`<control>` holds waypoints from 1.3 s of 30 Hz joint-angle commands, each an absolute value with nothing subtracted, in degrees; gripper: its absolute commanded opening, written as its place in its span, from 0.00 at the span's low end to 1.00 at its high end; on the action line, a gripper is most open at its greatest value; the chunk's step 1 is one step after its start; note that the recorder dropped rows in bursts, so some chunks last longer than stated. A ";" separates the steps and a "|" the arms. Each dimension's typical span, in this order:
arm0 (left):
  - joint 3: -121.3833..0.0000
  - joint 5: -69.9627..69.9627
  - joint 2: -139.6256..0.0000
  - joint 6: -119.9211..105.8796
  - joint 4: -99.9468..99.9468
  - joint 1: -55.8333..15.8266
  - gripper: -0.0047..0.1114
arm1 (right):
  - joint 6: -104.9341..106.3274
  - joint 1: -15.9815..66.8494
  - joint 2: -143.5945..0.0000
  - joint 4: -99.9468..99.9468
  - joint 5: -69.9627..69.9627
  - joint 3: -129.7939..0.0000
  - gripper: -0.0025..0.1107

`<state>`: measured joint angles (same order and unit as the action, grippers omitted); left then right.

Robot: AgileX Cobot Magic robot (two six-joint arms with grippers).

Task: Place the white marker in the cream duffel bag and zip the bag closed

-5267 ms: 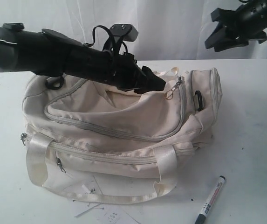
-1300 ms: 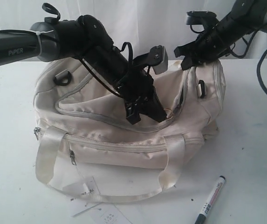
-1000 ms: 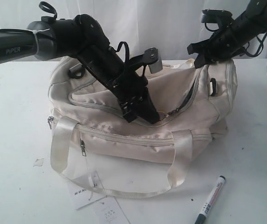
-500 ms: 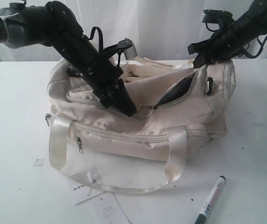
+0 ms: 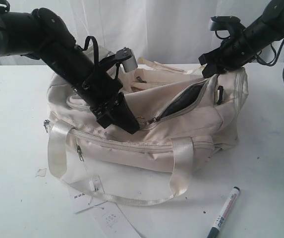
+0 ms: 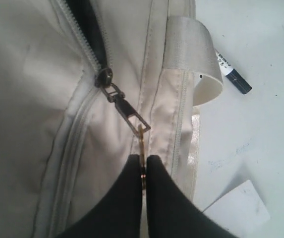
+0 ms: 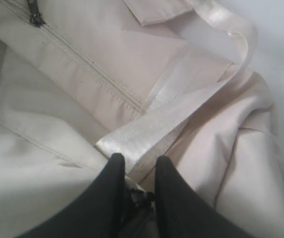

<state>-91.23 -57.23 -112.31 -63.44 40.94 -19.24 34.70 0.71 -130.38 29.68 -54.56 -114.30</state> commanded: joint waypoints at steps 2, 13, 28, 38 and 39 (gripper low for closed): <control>-90.67 -60.58 -111.39 -66.26 42.75 -19.00 0.04 | 39.83 -0.03 -128.94 28.61 -51.65 -114.65 0.05; -90.67 -58.38 -111.39 -68.32 48.41 -19.00 0.04 | 48.90 -0.03 -126.11 28.61 -55.45 -114.65 0.47; -90.67 -58.49 -111.39 -67.73 57.50 -19.00 0.04 | 34.78 2.15 -112.55 16.72 -69.96 -108.90 0.34; -90.67 -58.41 -111.39 -65.70 58.21 -19.00 0.04 | 43.93 15.24 -93.48 13.35 -69.96 -84.64 0.24; -90.67 -58.41 -111.39 -65.70 58.21 -19.00 0.04 | 46.91 17.04 -92.06 12.03 -69.96 -82.39 0.24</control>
